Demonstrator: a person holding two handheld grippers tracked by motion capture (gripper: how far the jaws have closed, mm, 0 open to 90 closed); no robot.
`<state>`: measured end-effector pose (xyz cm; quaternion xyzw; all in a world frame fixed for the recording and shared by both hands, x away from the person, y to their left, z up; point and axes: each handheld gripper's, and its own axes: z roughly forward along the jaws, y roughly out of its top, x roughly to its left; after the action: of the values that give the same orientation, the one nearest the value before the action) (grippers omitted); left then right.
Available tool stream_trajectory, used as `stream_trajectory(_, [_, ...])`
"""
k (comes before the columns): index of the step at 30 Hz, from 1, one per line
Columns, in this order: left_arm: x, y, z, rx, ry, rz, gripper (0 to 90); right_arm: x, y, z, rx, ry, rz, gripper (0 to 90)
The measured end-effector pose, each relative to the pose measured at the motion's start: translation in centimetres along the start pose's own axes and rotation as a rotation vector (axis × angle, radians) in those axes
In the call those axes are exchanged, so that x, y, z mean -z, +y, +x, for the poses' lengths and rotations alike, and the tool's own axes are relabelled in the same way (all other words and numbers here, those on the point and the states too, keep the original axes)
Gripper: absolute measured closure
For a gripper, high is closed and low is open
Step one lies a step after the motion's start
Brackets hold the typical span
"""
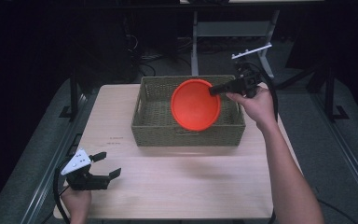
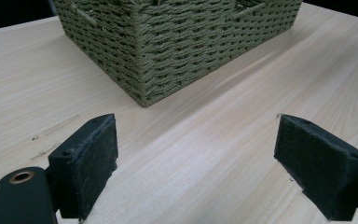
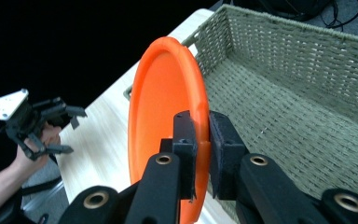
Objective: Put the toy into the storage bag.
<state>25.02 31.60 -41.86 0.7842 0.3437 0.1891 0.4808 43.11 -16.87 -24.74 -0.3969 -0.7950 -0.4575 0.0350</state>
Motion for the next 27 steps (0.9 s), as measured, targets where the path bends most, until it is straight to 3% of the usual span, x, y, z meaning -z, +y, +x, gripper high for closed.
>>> stream_trajectory(16, [-0.1,0.0,0.0,-0.004,-0.007,0.001,12.6,-1.6,1.7,-1.5,-0.044,-0.037,-0.01,81.9])
stream_trajectory(27, [-0.2,0.1,0.0,-0.003,-0.013,-0.005,12.6,-2.6,1.9,-3.4,-0.12,-0.078,-0.025,81.9])
